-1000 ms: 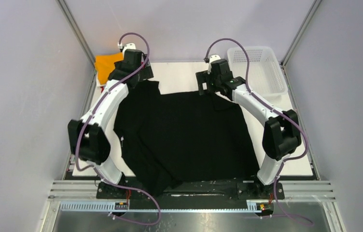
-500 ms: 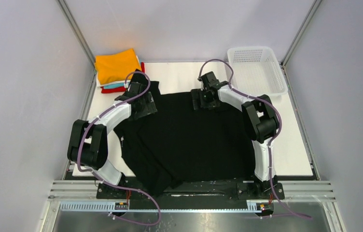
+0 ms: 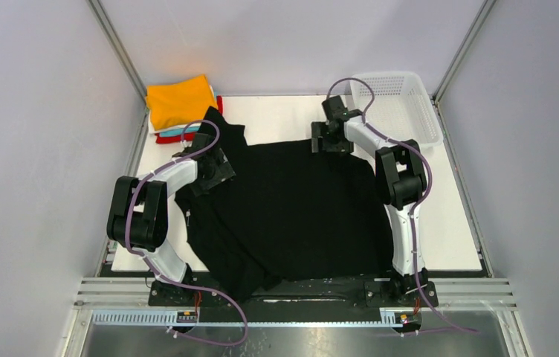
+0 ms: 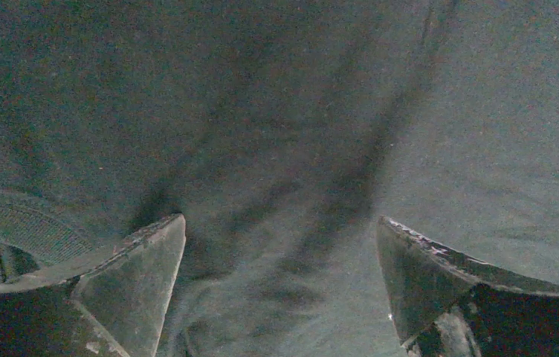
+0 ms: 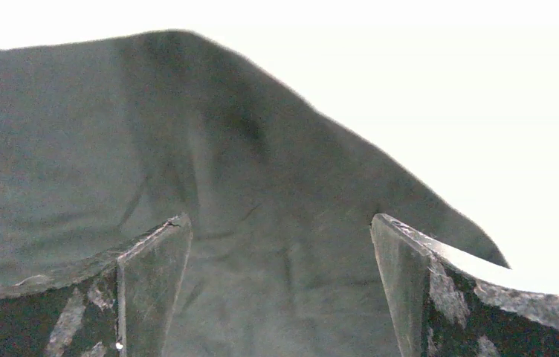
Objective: Fold and stack the t-shirts
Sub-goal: Flatten out the tshirt
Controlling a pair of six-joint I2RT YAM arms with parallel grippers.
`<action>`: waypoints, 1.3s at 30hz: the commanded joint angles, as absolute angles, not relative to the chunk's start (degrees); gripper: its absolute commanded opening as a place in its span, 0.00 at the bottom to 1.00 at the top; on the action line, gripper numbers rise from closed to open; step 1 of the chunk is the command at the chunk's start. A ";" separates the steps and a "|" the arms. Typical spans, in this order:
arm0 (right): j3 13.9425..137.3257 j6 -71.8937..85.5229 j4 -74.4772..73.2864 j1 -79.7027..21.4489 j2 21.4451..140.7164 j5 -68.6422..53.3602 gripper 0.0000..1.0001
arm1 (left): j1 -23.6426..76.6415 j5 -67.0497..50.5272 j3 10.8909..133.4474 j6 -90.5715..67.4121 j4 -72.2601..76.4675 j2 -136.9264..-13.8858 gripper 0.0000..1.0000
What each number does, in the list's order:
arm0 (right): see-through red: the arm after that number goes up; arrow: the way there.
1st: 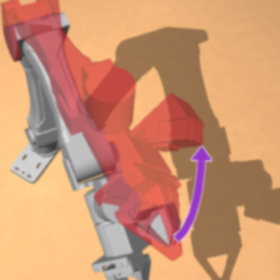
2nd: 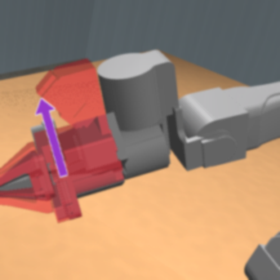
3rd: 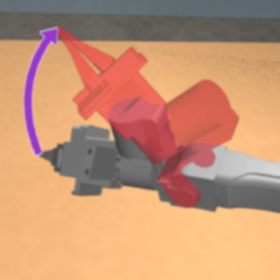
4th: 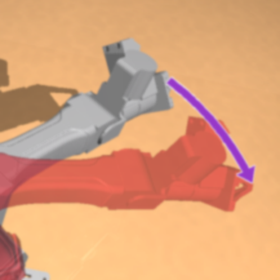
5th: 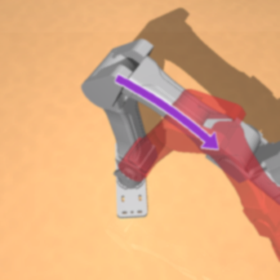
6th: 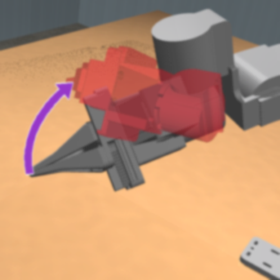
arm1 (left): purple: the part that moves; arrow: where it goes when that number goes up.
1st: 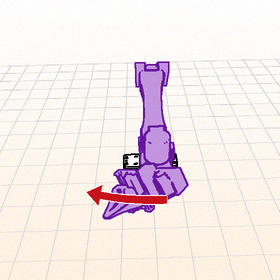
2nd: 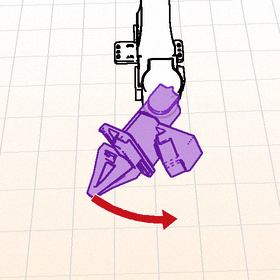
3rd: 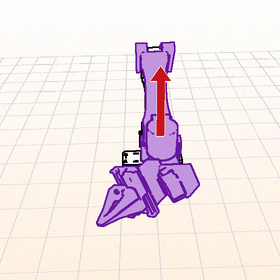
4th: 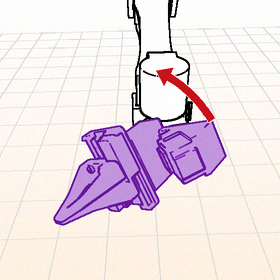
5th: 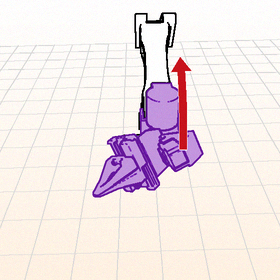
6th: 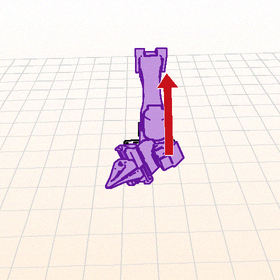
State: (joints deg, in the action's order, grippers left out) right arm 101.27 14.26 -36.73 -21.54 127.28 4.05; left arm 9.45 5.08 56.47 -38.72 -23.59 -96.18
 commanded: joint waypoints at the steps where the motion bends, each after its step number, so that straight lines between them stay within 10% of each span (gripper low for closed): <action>1: 111.00 15.30 -40.16 -17.28 131.03 6.45 0.99 | 8.92 4.61 56.43 -38.90 -22.30 -97.09 0.99; 14: 127.18 4.67 -51.50 -13.33 135.57 12.85 1.00 | 8.61 6.18 57.11 -37.45 -23.87 -94.91 0.99; 28: 100.56 -28.70 -31.59 -23.28 118.00 -1.08 0.99 | 8.60 3.82 57.91 -37.18 -23.45 -95.57 0.99; 39: 96.40 -35.62 -35.64 -25.31 122.37 15.25 0.99 | 8.38 4.58 57.74 -36.72 -23.52 -95.01 0.99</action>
State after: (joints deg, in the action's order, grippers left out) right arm 98.30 -31.24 -35.59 -25.50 121.05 7.55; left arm 8.88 4.51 56.58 -37.32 -23.86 -96.25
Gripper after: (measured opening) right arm 0.993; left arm 0.989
